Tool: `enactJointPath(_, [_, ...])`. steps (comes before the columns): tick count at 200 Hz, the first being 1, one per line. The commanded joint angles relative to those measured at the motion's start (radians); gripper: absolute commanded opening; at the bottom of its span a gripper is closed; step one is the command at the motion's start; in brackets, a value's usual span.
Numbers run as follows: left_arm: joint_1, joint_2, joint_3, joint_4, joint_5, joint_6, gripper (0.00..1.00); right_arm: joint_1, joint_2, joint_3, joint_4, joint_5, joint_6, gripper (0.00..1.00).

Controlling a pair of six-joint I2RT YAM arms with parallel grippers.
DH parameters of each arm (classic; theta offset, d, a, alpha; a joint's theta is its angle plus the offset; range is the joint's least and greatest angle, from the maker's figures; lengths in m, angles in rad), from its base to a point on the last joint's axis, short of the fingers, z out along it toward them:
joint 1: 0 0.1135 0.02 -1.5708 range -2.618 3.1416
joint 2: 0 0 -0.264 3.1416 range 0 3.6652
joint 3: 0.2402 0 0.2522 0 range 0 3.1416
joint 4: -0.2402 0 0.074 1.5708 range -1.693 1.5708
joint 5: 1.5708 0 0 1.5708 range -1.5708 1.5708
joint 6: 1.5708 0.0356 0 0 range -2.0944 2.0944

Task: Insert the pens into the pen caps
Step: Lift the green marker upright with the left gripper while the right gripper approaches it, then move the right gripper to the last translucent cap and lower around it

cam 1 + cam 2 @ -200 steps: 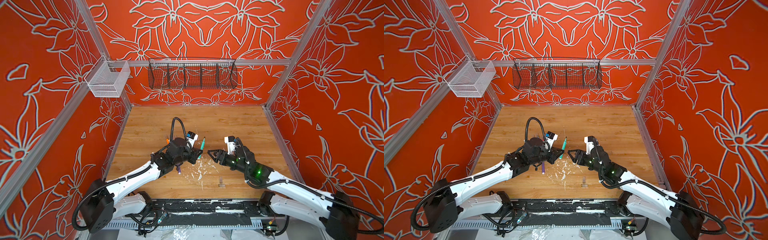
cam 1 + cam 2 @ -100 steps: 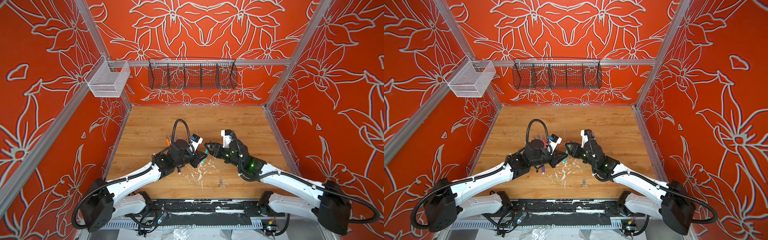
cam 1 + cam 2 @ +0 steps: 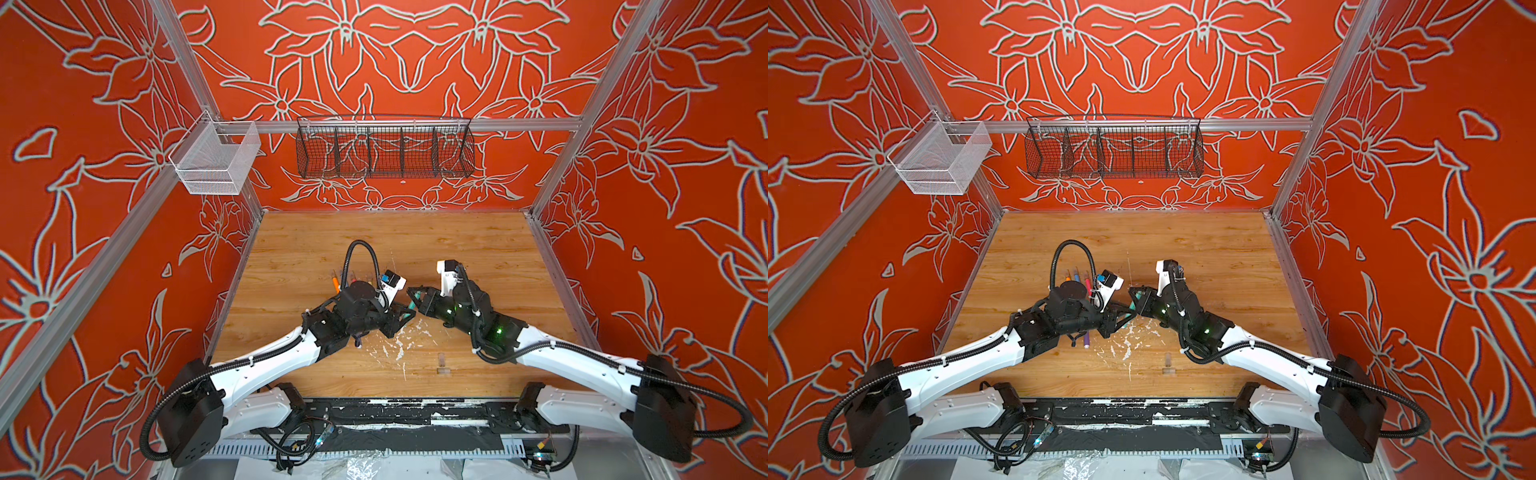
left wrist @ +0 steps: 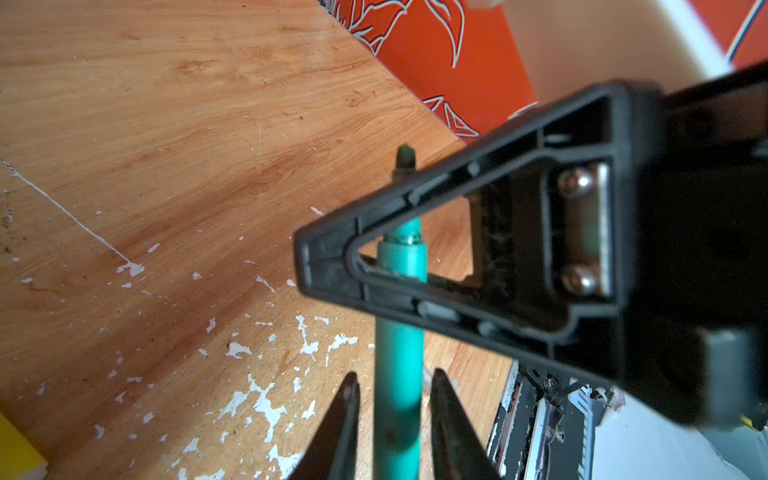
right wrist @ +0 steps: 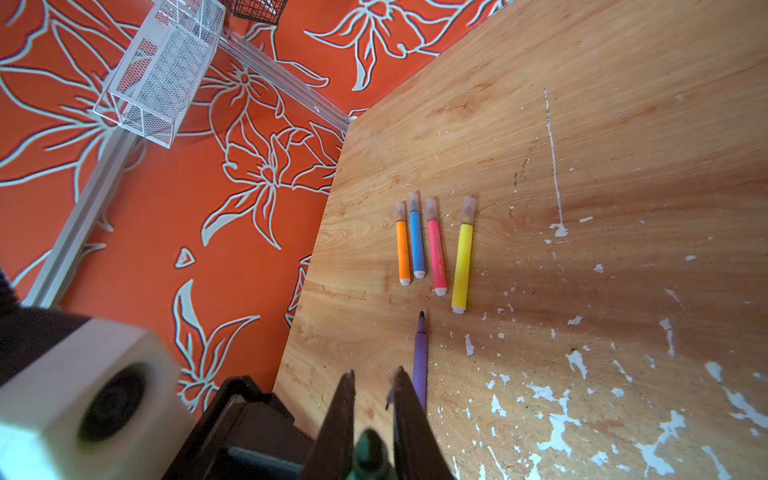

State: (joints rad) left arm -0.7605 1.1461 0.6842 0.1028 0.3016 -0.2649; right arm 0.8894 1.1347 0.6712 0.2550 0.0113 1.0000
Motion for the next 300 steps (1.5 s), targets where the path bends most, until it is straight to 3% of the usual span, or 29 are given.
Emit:
enactJointPath(1, [-0.005, -0.017, -0.01, 0.043, 0.016, 0.012, 0.32, 0.033, -0.02, -0.016, 0.063, 0.044, 0.038, 0.0])
enactJointPath(40, [-0.007, -0.029, -0.023, 0.056, 0.024, 0.015, 0.39, 0.07, 0.006, -0.009, 0.108, 0.067, 0.048, 0.0])
enactJointPath(87, [-0.007, -0.038, -0.03, 0.061, 0.024, 0.016, 0.38, 0.08, 0.017, -0.022, 0.146, 0.099, 0.073, 0.0])
enactJointPath(99, [-0.006, -0.037, -0.031, 0.064, 0.025, 0.019, 0.33, 0.08, 0.011, -0.031, 0.164, 0.101, 0.082, 0.0])
enactJointPath(126, [-0.008, -0.033, -0.024, 0.054, 0.01, 0.01, 0.0, 0.082, 0.003, -0.035, 0.166, 0.098, 0.087, 0.0])
enactJointPath(139, [-0.007, -0.027, -0.01, 0.032, -0.008, 0.002, 0.0, 0.082, -0.004, -0.039, 0.155, 0.105, 0.088, 0.0])
enactJointPath(155, [-0.007, -0.02, -0.003, 0.019, -0.051, -0.015, 0.0, 0.082, -0.024, -0.042, 0.128, 0.116, 0.072, 0.2])
enactJointPath(173, [-0.001, -0.018, 0.001, 0.0, -0.107, -0.032, 0.0, 0.082, -0.07, -0.046, 0.037, 0.139, 0.051, 0.37])
enactJointPath(194, [0.012, -0.023, 0.0, -0.022, -0.2, -0.058, 0.0, 0.082, -0.147, -0.041, -0.14, 0.172, 0.019, 0.44])
enactJointPath(216, [0.03, -0.025, -0.004, -0.067, -0.381, -0.1, 0.0, 0.084, -0.218, -0.035, -0.342, 0.19, -0.015, 0.44])
enactJointPath(244, [0.05, -0.025, 0.0, -0.12, -0.518, -0.137, 0.0, 0.106, -0.253, -0.023, -0.563, 0.199, -0.046, 0.44])
enactJointPath(300, [0.052, -0.04, -0.006, -0.126, -0.538, -0.139, 0.0, 0.204, -0.151, 0.005, -0.833, 0.241, -0.047, 0.41])
